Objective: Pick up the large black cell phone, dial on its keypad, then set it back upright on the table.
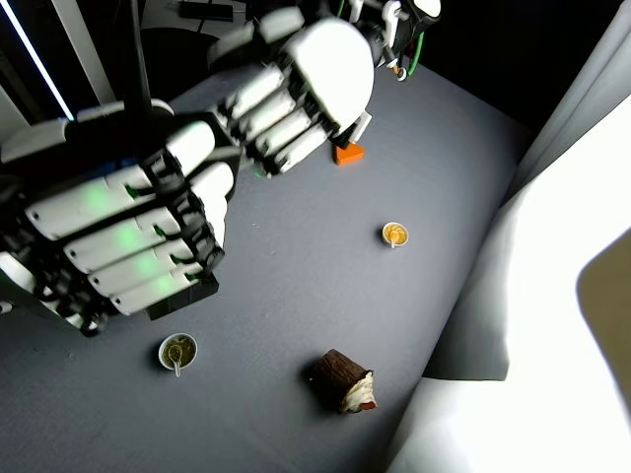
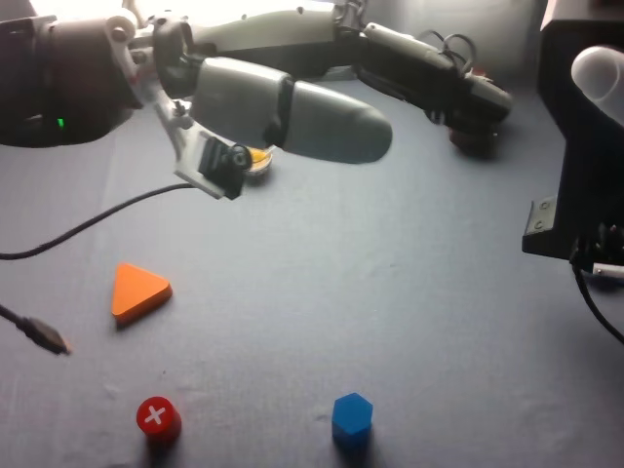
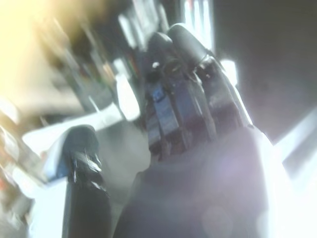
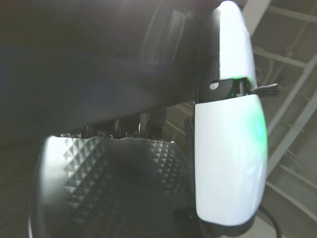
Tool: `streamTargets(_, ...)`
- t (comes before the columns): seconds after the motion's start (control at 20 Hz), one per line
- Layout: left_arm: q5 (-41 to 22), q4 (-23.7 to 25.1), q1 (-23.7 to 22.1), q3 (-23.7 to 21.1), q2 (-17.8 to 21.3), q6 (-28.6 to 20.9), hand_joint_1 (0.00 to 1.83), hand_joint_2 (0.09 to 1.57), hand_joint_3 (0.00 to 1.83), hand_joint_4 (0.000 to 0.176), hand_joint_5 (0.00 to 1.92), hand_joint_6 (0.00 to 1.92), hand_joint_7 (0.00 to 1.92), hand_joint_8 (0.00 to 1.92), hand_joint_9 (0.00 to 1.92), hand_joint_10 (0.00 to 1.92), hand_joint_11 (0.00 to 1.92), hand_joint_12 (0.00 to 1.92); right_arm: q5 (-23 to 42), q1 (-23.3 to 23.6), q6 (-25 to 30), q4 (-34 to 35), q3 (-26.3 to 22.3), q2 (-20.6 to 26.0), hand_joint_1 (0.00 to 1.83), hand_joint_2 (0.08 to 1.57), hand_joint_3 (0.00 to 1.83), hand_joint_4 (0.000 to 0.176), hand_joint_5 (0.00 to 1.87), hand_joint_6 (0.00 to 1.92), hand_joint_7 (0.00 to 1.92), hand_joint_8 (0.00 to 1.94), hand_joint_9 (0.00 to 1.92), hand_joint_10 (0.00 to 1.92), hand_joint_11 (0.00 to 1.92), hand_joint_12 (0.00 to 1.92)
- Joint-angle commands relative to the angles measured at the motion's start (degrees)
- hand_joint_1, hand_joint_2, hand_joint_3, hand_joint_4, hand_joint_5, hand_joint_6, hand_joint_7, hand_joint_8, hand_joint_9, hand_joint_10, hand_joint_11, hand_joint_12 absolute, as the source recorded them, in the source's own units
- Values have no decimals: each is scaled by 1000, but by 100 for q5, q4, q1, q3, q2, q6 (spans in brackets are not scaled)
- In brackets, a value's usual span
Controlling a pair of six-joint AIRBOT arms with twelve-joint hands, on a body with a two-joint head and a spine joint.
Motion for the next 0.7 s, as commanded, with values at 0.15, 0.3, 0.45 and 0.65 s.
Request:
streamTargets(0.15,111,-309,-51,33,14,-175,0,1171,0,14,151,3,113,3,78,2,0,224,750,-38,113,-191,64,-59,1369,1137,0,0,934,966,925,1045,842,1355,829,1368)
streamTargets(0.3,274,-279,93,-42,47,-237,0,1157,0,11,105,2,108,1,69,0,0,146,750,-146,-1,-194,251,-224,1369,1137,0,0,937,965,931,1046,834,1350,825,1370)
streamTargets(0.45,540,-638,152,-108,80,-336,0,1156,0,2,80,5,103,0,49,3,0,65,750,-223,-27,-195,429,-343,1369,1141,0,0,945,919,912,1085,822,1389,789,1401)
streamTargets(0.65,1357,-1215,240,-338,141,-999,0,1154,0,0,76,5,117,5,69,10,32,72,750,-272,-29,-195,468,-394,1370,1133,1,0,963,876,910,1068,855,1365,848,1392)
